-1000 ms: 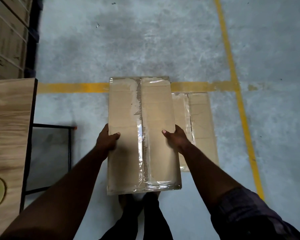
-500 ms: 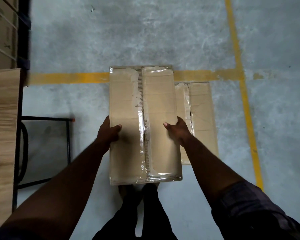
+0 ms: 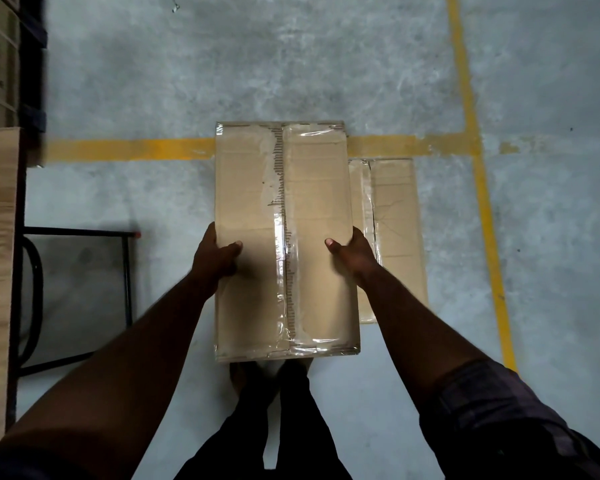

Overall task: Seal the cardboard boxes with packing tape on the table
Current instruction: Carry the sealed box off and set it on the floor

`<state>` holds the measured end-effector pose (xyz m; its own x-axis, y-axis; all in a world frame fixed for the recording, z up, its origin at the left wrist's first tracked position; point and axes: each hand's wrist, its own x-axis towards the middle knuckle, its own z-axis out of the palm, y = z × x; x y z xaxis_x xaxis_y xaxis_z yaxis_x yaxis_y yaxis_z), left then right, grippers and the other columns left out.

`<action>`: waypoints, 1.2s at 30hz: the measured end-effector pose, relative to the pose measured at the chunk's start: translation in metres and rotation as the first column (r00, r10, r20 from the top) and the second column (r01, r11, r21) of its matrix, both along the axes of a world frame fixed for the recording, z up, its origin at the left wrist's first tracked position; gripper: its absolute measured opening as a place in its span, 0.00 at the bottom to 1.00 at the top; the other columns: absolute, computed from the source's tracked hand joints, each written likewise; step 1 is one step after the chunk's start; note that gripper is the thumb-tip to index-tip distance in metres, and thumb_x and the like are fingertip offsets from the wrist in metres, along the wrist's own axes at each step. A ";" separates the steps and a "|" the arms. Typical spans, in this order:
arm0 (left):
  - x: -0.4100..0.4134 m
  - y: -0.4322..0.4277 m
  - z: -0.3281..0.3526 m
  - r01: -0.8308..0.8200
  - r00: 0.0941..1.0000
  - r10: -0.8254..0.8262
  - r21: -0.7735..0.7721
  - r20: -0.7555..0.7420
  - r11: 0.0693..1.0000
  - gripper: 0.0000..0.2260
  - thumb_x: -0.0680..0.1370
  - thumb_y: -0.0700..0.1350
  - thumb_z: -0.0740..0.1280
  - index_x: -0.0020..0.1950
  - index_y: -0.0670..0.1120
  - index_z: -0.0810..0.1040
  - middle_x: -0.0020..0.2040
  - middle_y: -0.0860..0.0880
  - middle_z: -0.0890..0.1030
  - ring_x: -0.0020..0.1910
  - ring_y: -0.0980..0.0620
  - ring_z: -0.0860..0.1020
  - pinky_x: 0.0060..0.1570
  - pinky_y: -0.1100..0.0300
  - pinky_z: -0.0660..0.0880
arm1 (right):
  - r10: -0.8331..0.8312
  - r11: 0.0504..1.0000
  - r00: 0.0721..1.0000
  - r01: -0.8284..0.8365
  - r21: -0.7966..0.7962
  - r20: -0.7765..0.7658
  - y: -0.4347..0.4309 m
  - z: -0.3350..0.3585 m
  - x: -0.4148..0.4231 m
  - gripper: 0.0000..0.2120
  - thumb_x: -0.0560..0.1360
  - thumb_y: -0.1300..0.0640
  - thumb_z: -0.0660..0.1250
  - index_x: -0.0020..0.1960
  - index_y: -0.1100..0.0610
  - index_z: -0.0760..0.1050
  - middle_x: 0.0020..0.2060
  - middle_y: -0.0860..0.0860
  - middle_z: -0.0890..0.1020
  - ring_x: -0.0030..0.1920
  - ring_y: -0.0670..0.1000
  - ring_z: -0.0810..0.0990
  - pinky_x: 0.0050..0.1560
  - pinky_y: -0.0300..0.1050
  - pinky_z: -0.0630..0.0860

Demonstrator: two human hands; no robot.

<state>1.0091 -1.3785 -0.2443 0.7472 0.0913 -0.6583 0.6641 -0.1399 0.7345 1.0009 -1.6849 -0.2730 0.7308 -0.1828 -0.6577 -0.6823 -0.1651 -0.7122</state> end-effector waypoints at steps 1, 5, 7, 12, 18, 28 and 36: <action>0.001 0.001 0.000 0.015 1.000 -0.015 0.001 -0.006 1.000 0.32 0.70 0.50 0.74 0.71 0.50 0.69 0.59 0.41 0.79 0.49 0.42 0.80 0.34 0.53 0.79 | 0.004 1.000 1.000 -0.004 -0.007 -0.002 0.000 -0.001 -0.001 0.27 0.74 0.54 0.76 0.71 0.56 0.72 0.60 0.51 0.82 0.60 0.52 0.81 0.65 0.51 0.77; 0.002 0.008 -0.001 0.008 0.999 -0.005 0.083 -0.042 0.996 0.34 0.66 0.54 0.74 0.70 0.49 0.71 0.59 0.41 0.79 0.56 0.36 0.80 0.33 0.55 0.78 | 0.010 1.000 1.000 -0.010 -0.014 0.025 0.005 0.003 -0.002 0.29 0.76 0.55 0.75 0.73 0.57 0.69 0.62 0.51 0.81 0.61 0.51 0.80 0.64 0.46 0.75; -0.001 0.012 -0.003 0.011 0.999 -0.007 0.094 -0.040 0.995 0.32 0.66 0.53 0.74 0.69 0.48 0.72 0.59 0.41 0.79 0.57 0.35 0.80 0.32 0.55 0.78 | 0.019 1.000 1.000 -0.019 -0.008 0.024 0.007 0.002 -0.002 0.28 0.76 0.55 0.74 0.73 0.57 0.69 0.62 0.51 0.80 0.61 0.51 0.79 0.64 0.46 0.74; -0.006 0.020 0.004 0.085 0.996 -0.084 0.056 -0.027 0.995 0.33 0.68 0.52 0.74 0.72 0.49 0.69 0.63 0.44 0.79 0.57 0.44 0.79 0.35 0.59 0.78 | 0.054 0.997 0.998 -0.055 -0.046 -0.013 0.012 0.003 0.004 0.27 0.77 0.53 0.74 0.72 0.58 0.69 0.62 0.52 0.80 0.60 0.52 0.79 0.64 0.48 0.75; 0.000 0.025 0.017 0.182 0.982 -0.181 0.014 -0.061 0.983 0.32 0.68 0.52 0.72 0.71 0.47 0.70 0.63 0.48 0.79 0.60 0.47 0.79 0.56 0.51 0.79 | 0.022 0.984 0.994 -0.040 -0.173 -0.105 0.016 0.005 0.001 0.37 0.71 0.40 0.74 0.71 0.60 0.69 0.61 0.56 0.80 0.61 0.58 0.79 0.64 0.55 0.77; -0.040 0.025 0.038 0.171 0.985 -0.170 0.122 -0.023 0.978 0.30 0.73 0.46 0.70 0.75 0.51 0.69 0.67 0.55 0.76 0.66 0.49 0.75 0.67 0.49 0.72 | 0.006 0.963 0.988 -0.047 -0.266 -0.154 0.032 0.029 -0.053 0.33 0.75 0.46 0.73 0.72 0.61 0.67 0.65 0.58 0.78 0.64 0.60 0.77 0.62 0.52 0.75; -0.084 0.064 0.067 0.203 0.979 -0.202 0.230 -0.028 0.952 0.33 0.81 0.41 0.67 0.82 0.49 0.55 0.80 0.47 0.61 0.77 0.46 0.65 0.69 0.56 0.65 | -0.108 0.948 0.979 0.049 -0.313 -0.172 0.045 0.070 -0.108 0.30 0.79 0.47 0.69 0.71 0.66 0.66 0.65 0.61 0.75 0.64 0.59 0.75 0.52 0.42 0.66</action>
